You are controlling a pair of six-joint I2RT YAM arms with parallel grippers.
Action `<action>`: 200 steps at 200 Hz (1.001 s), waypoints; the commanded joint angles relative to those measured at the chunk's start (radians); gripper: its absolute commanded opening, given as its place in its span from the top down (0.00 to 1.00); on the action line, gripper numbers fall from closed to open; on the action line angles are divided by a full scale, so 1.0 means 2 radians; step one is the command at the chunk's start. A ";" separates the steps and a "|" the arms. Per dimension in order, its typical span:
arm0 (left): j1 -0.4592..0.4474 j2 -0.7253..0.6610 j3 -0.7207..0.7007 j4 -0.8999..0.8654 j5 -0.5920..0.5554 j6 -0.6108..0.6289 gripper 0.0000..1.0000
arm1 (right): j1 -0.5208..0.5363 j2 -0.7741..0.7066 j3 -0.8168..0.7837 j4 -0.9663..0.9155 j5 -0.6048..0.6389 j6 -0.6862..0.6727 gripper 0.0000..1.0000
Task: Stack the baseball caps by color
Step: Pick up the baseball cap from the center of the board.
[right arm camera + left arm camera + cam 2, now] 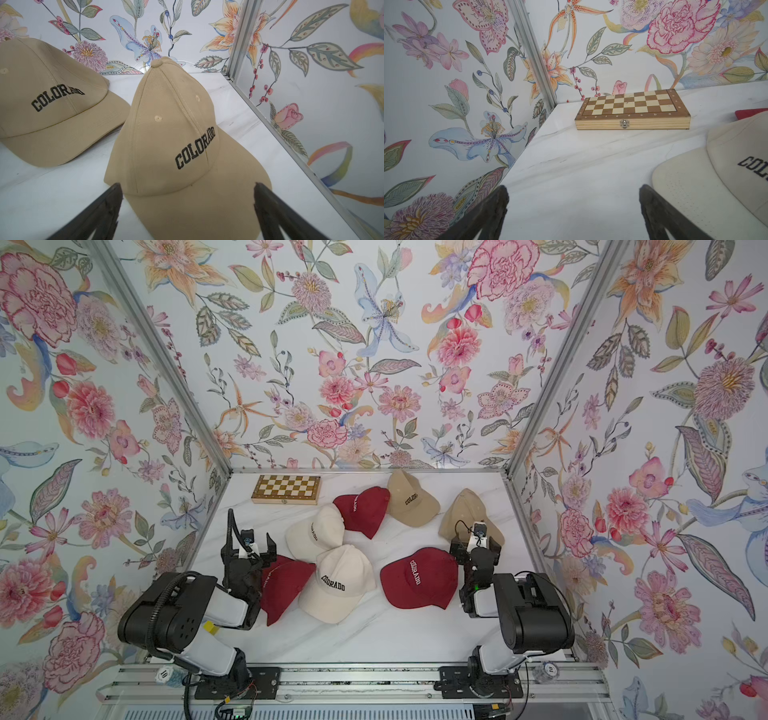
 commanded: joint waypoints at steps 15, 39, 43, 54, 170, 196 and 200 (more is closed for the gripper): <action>0.004 -0.004 0.002 0.007 -0.002 -0.005 0.00 | 0.001 -0.007 0.006 -0.003 -0.006 0.005 0.01; 0.008 -0.005 0.016 0.000 0.008 -0.008 0.00 | 0.001 -0.007 0.006 -0.003 -0.006 0.005 0.01; 0.008 -0.005 0.016 0.000 0.008 -0.008 0.00 | 0.001 -0.007 0.007 -0.003 -0.006 0.005 0.01; 0.008 -0.005 0.016 0.000 0.009 -0.008 0.00 | 0.001 -0.007 0.006 -0.003 -0.006 0.005 0.01; 0.017 -0.007 0.020 -0.011 0.026 -0.013 0.00 | 0.003 -0.006 0.007 -0.004 0.000 0.004 0.01; 0.017 -0.007 0.019 -0.010 0.026 -0.012 0.00 | 0.004 -0.006 0.007 -0.004 0.001 0.003 0.01; 0.017 -0.007 0.019 -0.010 0.026 -0.012 0.00 | 0.004 -0.007 0.007 -0.004 0.001 0.003 0.01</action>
